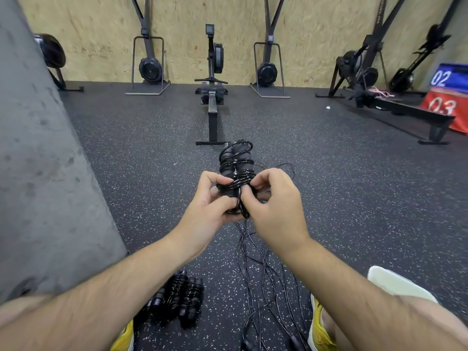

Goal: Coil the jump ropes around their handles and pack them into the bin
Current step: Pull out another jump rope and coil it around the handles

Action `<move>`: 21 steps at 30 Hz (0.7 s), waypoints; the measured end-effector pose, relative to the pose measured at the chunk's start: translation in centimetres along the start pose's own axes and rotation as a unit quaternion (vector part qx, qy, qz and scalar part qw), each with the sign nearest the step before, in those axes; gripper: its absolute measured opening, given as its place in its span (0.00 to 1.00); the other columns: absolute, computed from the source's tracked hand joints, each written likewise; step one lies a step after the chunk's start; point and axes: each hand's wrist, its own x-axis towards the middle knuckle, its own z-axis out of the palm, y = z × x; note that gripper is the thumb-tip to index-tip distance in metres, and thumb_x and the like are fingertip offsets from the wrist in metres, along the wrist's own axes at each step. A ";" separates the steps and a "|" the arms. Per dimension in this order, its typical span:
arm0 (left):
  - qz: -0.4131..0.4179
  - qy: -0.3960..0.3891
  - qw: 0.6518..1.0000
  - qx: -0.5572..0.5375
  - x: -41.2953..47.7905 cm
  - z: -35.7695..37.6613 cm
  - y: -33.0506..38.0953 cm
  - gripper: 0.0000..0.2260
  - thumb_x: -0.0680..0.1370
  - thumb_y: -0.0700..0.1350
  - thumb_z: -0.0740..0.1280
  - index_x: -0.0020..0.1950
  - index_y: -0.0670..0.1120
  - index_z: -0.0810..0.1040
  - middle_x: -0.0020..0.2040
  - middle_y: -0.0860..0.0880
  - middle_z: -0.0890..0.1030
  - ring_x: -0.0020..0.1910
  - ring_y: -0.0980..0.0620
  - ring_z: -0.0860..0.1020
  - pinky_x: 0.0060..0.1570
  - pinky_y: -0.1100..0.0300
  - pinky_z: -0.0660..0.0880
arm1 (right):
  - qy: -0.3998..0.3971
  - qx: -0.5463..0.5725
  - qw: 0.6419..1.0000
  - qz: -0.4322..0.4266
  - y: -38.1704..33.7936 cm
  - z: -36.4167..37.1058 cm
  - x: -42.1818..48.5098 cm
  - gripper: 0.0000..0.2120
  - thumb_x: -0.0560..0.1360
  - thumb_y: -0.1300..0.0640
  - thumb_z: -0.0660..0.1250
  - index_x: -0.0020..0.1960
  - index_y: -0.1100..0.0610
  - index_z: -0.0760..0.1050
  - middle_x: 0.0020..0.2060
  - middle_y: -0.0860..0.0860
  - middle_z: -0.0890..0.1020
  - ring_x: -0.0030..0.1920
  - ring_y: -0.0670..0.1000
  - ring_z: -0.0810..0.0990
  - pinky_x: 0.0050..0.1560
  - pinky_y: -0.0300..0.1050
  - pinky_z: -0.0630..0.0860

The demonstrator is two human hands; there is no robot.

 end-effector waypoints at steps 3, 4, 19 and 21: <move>-0.003 0.011 1.000 -0.003 0.3 0.0 -0.1 0.15 0.79 0.27 0.57 0.53 0.47 0.67 0.55 0.37 0.76 0.48 0.44 0.80 0.50 0.43 0.81 | 0.013 0.022 1.000 0.005 0.0 0.2 0.0 0.06 0.73 0.61 0.74 0.47 0.55 0.77 0.43 0.47 0.79 0.44 0.43 0.79 0.43 0.34 0.75; -0.006 0.017 1.000 -0.007 0.4 -0.1 -0.1 0.16 0.79 0.26 0.56 0.53 0.47 0.67 0.54 0.37 0.76 0.46 0.44 0.80 0.52 0.39 0.79 | 0.006 0.039 0.999 0.007 -0.1 0.2 0.0 0.07 0.73 0.63 0.74 0.49 0.56 0.79 0.43 0.48 0.80 0.45 0.43 0.79 0.42 0.30 0.73; 0.014 0.101 0.995 0.023 1.4 -2.5 -1.6 0.09 0.83 0.41 0.64 0.51 0.52 0.64 0.44 0.45 0.77 0.40 0.47 0.76 0.38 0.51 0.77 | -0.041 0.066 0.995 0.057 0.4 3.4 -0.5 0.08 0.73 0.62 0.73 0.43 0.54 0.74 0.41 0.49 0.79 0.40 0.44 0.77 0.41 0.31 0.72; 0.003 0.115 0.993 0.017 1.7 -3.0 -1.4 0.14 0.82 0.38 0.64 0.57 0.55 0.63 0.46 0.45 0.81 0.39 0.48 0.79 0.38 0.52 0.78 | -0.046 0.068 0.994 0.074 0.7 4.3 -0.4 0.08 0.73 0.63 0.73 0.43 0.53 0.75 0.42 0.48 0.79 0.41 0.44 0.77 0.42 0.30 0.71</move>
